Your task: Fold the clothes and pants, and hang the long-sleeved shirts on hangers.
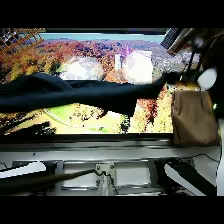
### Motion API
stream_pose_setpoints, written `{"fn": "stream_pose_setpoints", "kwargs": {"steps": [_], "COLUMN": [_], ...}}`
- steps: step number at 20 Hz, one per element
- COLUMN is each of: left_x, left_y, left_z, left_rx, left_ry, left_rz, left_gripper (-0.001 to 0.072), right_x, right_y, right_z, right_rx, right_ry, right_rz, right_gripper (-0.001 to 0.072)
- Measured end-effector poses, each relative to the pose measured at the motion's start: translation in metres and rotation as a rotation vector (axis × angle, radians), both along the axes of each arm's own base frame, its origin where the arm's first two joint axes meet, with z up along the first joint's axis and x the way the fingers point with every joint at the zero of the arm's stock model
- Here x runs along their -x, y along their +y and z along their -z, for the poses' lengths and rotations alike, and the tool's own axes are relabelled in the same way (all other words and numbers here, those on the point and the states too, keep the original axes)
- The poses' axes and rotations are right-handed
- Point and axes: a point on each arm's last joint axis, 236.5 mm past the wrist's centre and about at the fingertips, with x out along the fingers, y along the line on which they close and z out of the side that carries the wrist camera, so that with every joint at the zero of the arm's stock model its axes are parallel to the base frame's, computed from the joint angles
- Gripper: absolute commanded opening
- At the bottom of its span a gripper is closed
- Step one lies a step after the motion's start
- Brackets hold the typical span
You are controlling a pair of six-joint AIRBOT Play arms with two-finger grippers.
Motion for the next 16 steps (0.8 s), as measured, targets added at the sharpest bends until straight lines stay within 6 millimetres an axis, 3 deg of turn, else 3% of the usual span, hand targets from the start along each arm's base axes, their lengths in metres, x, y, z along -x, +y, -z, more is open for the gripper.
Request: {"fn": "stream_pose_setpoints", "kwargs": {"steps": [4, 5, 6, 7, 10, 12, 14, 16], "left_x": [0.075, 0.089, 0.103, 0.115, 0.141, 0.143, 0.125, 0.086], "left_y": [-0.015, -0.017, -0.018, -0.018, -0.011, 0.003, 0.021, 0.035], "left_z": [0.054, 0.062, 0.067, 0.070, 0.066, 0.051, 0.028, 0.001], "left_rx": [0.083, 0.100, 0.111, 0.120, 0.114, 0.065, -0.002, -0.041], "left_ry": [0.160, 0.184, 0.204, 0.225, 0.234, 0.193, 0.077, -0.109], "left_rz": [-0.050, -0.065, -0.082, -0.098, -0.156, -0.186, -0.219, -0.223], "left_gripper": [0.0016, 0.0037, 0.0177, 0.0305, 0.0316, 0.0358, 0.0386, 0.0385], "right_x": [0.079, 0.094, 0.108, 0.120, 0.143, 0.148, 0.148, 0.140], "right_y": [0.009, 0.010, 0.010, 0.009, 0.008, 0.008, 0.008, 0.009], "right_z": [0.068, 0.080, 0.089, 0.096, 0.108, 0.110, 0.110, 0.107], "right_rx": [0.014, 0.017, 0.019, 0.021, 0.029, 0.028, 0.028, 0.019], "right_ry": [0.164, 0.195, 0.226, 0.259, 0.319, 0.328, 0.324, 0.290], "right_rz": [-0.053, -0.061, -0.067, -0.072, -0.085, -0.085, -0.082, -0.064], "right_gripper": [0.0027, 0.0172, 0.0441, 0.0583, 0.0517, 0.0515, 0.0514, 0.0514]}}
